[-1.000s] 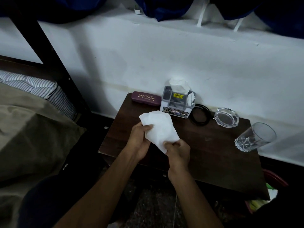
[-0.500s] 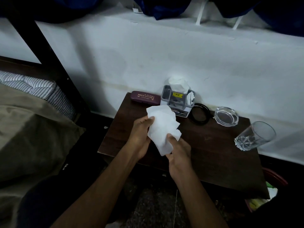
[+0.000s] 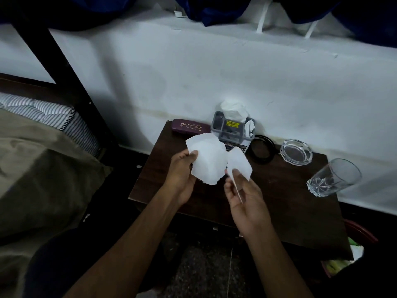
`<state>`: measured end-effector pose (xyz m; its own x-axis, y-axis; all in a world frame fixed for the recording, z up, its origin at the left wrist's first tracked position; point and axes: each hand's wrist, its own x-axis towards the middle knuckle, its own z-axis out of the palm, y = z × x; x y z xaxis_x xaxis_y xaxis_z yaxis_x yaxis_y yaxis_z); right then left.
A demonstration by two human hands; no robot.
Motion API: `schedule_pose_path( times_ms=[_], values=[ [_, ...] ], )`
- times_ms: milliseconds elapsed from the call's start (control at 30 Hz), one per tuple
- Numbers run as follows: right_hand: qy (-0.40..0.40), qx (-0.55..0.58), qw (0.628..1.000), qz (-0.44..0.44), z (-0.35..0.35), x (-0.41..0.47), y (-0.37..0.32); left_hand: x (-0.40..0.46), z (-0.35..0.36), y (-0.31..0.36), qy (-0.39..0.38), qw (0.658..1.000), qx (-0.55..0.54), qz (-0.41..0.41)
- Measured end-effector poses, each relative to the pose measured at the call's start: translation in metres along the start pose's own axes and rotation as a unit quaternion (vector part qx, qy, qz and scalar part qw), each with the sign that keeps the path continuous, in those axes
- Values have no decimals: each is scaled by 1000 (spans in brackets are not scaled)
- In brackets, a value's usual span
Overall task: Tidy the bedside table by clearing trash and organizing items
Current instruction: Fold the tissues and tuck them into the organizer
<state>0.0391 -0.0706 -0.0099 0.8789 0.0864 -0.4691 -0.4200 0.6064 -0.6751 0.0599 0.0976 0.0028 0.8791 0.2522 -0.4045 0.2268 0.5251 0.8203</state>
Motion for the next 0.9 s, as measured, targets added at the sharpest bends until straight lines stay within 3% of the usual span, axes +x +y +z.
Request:
schedule_pose_path(
  times_ms=[133,333,467,533,700,900],
  values=[
    [75,-178,976,-98,23,23,7,-2,4,-6,-12,999,-29,-21],
    [45,-80,995,-41,33,34,18,-8,8,-2,-46,995,-82,-34],
    [61,-180,978,-86,31,33,17,-12,10,7,-85,990,-92,-62],
    [67,-237,963,-109,29,35,14,-11,12,5,-86,994,-44,-59],
    [-25,-265,957,-116,26,35,-5,1,6,-3,-37,999,34,7],
    [-87,-236,961,-116,27,34,-34,9,5,12,-74,993,63,67]
  ],
)
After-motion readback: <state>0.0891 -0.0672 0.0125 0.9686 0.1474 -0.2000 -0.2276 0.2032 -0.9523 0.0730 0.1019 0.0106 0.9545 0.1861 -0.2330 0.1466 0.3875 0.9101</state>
